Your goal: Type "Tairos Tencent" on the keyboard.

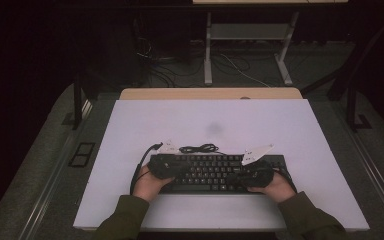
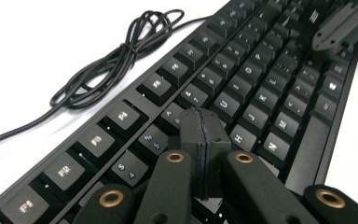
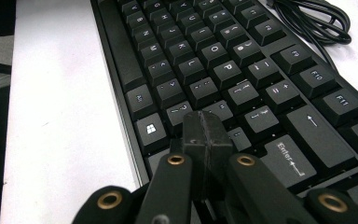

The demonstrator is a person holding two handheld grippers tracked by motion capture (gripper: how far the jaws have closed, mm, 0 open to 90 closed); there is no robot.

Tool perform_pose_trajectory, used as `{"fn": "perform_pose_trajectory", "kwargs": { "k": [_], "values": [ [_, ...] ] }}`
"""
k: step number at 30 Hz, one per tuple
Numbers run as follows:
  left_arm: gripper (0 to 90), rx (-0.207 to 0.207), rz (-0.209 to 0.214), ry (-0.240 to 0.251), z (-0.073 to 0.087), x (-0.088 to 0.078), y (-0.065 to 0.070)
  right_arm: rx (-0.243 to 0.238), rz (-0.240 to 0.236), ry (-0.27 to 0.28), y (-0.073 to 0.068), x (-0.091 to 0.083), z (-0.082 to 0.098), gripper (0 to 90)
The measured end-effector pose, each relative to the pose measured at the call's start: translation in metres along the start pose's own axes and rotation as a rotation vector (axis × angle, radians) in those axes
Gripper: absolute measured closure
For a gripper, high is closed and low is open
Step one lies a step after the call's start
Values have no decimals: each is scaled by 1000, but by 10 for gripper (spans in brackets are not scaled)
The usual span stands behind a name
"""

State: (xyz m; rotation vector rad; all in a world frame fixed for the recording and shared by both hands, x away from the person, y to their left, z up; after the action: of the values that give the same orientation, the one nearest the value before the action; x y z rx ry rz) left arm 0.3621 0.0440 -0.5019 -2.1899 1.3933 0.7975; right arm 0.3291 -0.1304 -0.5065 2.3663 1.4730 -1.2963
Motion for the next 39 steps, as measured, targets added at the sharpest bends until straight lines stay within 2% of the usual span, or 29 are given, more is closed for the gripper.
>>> {"fn": "perform_pose_trajectory", "kwargs": {
  "k": [9,10,19,23,24,33,37,39],
  "values": [
    [891,9,2,-3,-1,-1,0,1,1,0,0,0,0,894],
    [892,-6,2,7,-2,-2,1,0,1,0,0,0,0,894],
    [888,-9,-3,32,-6,-7,0,1,1,0,0,0,0,894],
    [794,-14,-12,45,-6,-12,-1,0,0,1,0,0,0,894],
    [794,-17,-14,49,-6,-13,-1,0,0,1,0,0,0,894],
    [532,-5,-43,80,-3,-25,-2,-1,1,2,0,0,0,894],
    [376,-2,-48,99,1,-32,-2,-1,1,2,0,0,0,894],
    [353,-1,-54,107,3,-34,-2,-1,0,2,0,0,0,894]
  ]
}}
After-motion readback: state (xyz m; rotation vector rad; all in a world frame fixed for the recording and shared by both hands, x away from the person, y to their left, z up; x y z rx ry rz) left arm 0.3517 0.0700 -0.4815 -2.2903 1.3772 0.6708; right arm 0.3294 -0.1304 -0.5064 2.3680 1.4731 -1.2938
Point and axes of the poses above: each handheld gripper's, and its own axes: x roughly forward along the jaws, z roughly out of its underside, y roughly to its right, the point moved 10 cm from there along x, roughly forward along the jaws, and after that the axes turned 15 degrees about x, right-handed, at the moved point
